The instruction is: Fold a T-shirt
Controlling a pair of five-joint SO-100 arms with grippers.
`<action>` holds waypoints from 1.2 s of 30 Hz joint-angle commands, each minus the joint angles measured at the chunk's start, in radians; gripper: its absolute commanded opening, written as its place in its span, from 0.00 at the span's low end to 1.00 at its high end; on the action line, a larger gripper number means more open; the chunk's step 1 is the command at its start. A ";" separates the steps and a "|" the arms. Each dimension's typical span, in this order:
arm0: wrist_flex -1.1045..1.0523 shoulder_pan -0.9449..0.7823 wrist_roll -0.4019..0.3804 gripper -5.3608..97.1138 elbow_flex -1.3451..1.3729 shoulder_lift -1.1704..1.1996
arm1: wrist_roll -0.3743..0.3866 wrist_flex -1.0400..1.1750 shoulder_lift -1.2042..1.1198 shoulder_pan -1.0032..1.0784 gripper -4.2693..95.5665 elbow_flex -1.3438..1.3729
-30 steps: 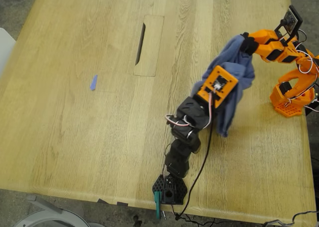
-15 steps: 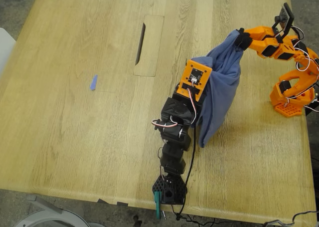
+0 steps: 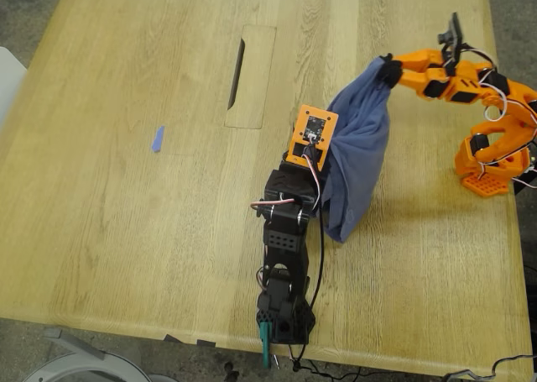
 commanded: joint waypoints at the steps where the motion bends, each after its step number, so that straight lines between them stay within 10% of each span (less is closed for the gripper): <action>1: -0.178 -0.029 -0.006 0.05 0.166 0.104 | 0.006 -0.086 0.015 0.034 0.06 0.051; 36: -1.160 -0.545 -0.040 0.05 1.350 0.571 | 0.063 -0.989 -0.864 0.313 0.08 0.201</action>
